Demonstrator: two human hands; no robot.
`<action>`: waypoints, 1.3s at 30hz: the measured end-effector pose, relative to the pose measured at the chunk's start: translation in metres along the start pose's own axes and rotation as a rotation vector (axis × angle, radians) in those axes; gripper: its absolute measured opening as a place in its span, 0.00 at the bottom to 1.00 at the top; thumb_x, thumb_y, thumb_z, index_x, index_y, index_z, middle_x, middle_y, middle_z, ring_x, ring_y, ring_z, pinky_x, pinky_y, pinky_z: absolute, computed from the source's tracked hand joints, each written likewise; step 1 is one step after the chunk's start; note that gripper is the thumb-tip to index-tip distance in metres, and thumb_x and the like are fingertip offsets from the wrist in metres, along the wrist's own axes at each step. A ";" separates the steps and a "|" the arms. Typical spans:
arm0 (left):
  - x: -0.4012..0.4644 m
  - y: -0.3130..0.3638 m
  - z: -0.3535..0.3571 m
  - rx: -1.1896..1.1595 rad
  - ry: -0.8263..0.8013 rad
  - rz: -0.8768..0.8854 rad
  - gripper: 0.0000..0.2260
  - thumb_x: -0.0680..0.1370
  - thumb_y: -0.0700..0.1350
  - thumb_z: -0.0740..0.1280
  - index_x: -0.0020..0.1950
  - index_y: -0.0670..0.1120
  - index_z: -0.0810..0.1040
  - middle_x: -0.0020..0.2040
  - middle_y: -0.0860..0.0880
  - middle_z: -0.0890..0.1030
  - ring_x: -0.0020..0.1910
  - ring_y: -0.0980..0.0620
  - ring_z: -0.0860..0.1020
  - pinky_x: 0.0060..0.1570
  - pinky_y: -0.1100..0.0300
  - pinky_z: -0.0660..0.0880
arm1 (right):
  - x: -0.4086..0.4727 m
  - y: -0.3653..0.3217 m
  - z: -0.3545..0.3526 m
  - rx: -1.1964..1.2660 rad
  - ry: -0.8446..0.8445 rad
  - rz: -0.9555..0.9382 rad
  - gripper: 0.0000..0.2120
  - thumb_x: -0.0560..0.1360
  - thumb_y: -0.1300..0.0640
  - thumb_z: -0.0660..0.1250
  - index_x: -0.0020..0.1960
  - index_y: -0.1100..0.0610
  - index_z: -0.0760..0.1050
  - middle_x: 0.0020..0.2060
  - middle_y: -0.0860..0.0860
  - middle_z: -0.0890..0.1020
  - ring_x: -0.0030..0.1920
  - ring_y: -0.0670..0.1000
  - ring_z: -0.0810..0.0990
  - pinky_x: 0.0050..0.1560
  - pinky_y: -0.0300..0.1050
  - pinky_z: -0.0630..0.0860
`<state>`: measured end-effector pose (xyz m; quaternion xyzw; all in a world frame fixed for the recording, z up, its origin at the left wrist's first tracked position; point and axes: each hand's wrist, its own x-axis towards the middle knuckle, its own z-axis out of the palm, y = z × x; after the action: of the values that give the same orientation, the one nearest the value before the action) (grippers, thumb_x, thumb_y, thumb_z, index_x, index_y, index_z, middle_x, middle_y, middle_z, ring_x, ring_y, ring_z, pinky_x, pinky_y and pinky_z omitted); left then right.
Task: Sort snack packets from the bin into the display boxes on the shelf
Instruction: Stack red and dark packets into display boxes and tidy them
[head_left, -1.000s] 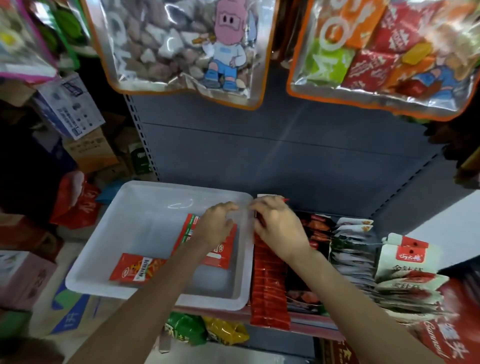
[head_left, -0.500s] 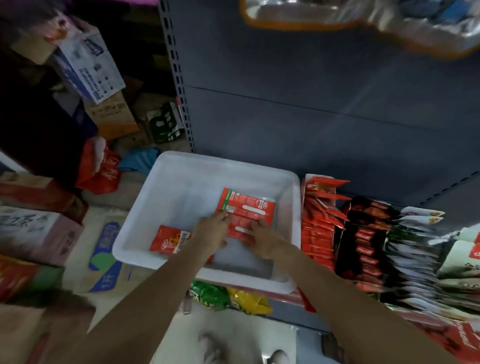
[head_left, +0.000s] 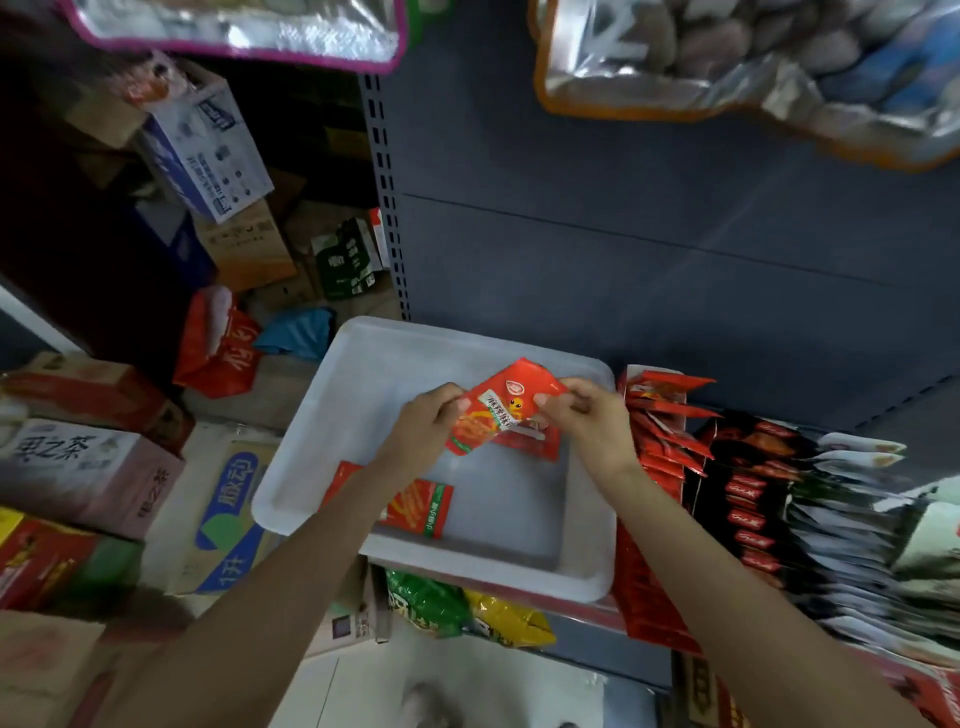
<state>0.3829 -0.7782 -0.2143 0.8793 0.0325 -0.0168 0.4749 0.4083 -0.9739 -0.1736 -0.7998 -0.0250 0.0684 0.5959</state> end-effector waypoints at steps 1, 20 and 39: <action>0.002 0.009 0.000 -0.073 -0.004 0.004 0.08 0.82 0.43 0.59 0.47 0.42 0.74 0.43 0.45 0.80 0.42 0.49 0.79 0.44 0.57 0.74 | 0.002 -0.007 -0.006 0.050 -0.016 -0.009 0.03 0.73 0.64 0.70 0.41 0.62 0.77 0.32 0.53 0.79 0.37 0.47 0.80 0.44 0.46 0.77; 0.052 0.165 0.094 0.085 0.102 0.287 0.15 0.78 0.42 0.66 0.64 0.47 0.77 0.60 0.45 0.78 0.60 0.47 0.76 0.57 0.64 0.67 | -0.014 -0.033 -0.147 -0.297 0.411 -0.394 0.02 0.78 0.64 0.63 0.48 0.60 0.70 0.38 0.48 0.79 0.37 0.41 0.75 0.40 0.29 0.69; 0.037 0.162 0.090 0.218 -0.167 0.164 0.24 0.75 0.37 0.63 0.71 0.46 0.65 0.69 0.46 0.70 0.67 0.48 0.69 0.63 0.59 0.65 | 0.010 -0.021 -0.149 -0.842 0.039 -0.184 0.08 0.78 0.67 0.55 0.54 0.59 0.69 0.41 0.60 0.80 0.40 0.62 0.78 0.40 0.53 0.76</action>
<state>0.4319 -0.9410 -0.1309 0.9209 -0.0810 -0.0544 0.3775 0.4398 -1.1085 -0.1121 -0.9687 -0.1106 -0.0163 0.2214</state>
